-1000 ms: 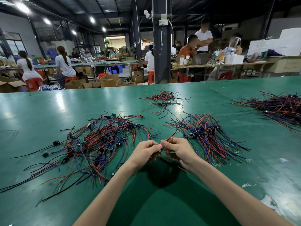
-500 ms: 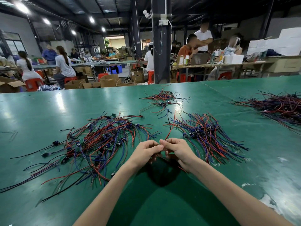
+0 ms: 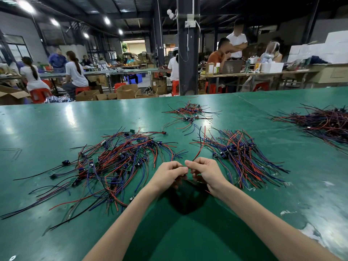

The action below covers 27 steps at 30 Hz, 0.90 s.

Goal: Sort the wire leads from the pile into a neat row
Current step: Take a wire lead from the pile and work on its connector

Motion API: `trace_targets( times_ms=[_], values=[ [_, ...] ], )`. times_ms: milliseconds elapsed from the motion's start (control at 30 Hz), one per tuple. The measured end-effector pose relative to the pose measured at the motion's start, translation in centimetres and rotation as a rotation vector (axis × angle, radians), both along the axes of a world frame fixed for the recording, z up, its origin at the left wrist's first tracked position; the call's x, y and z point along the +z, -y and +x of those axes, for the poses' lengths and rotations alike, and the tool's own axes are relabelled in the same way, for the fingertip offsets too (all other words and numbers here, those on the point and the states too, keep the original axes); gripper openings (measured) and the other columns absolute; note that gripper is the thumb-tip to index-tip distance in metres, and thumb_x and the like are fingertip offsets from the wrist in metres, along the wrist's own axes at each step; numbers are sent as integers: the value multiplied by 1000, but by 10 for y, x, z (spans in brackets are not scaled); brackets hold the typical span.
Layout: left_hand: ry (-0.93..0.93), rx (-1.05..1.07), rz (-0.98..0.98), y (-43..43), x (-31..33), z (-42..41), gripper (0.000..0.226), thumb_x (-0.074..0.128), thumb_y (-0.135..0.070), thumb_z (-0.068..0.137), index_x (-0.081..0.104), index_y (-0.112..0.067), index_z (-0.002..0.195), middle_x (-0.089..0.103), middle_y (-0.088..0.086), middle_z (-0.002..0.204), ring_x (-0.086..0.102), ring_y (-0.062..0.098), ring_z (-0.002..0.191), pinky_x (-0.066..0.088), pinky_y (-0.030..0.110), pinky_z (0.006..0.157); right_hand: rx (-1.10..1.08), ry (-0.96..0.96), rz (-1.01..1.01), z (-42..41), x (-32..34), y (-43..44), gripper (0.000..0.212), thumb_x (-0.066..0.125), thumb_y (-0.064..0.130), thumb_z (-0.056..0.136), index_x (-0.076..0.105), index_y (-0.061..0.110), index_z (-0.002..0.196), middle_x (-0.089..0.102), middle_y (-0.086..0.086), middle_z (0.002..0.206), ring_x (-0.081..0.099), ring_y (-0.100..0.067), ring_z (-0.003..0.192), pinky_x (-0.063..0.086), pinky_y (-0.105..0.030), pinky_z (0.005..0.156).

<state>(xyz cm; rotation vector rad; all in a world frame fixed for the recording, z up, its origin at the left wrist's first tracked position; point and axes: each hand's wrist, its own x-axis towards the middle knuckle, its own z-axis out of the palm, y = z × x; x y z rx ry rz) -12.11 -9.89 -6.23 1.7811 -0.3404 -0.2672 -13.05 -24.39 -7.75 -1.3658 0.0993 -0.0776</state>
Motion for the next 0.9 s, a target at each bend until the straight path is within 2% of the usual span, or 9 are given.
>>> trace_targets(
  times_ms=[100,200,333,433,567,900],
  values=[
    [-55,-4,-61,0,0,1,11,60,-15,91,63,-6,84,65,1,70,53,10,50,42,21,45,21,-20,49,-1,2,1,33,75,9,78,51,13,55,51,-1,48,44,-8,39,38,-17,41],
    [-128,11,-133,0,-1,1,21,59,-24,92,66,-5,87,66,5,69,53,11,49,42,20,43,40,-29,63,-1,4,1,30,73,6,79,52,11,58,54,0,48,44,-8,39,38,-17,40],
    [-163,33,-191,0,0,2,18,58,-17,92,67,-8,80,62,4,64,52,10,48,44,20,44,38,-32,69,-2,5,0,22,74,7,79,57,7,65,60,-2,54,44,-7,41,39,-17,41],
    [-172,21,-215,1,2,2,17,59,-11,91,66,-8,76,59,4,62,51,9,49,48,23,46,37,-44,81,-1,5,0,23,74,10,79,57,7,64,57,-7,59,43,-8,41,37,-17,42],
    [-143,-12,-206,2,2,-1,5,62,-3,88,62,-3,83,51,4,63,48,6,51,51,24,49,19,-58,78,0,4,0,29,76,12,77,54,11,60,50,-1,51,42,-8,41,37,-19,43],
    [-216,-26,-240,0,8,-2,10,59,-8,90,60,-7,81,53,5,69,49,12,57,52,27,54,-5,-31,115,1,5,-1,24,78,12,75,55,10,68,52,1,50,43,-8,43,39,-18,43]
  ],
)
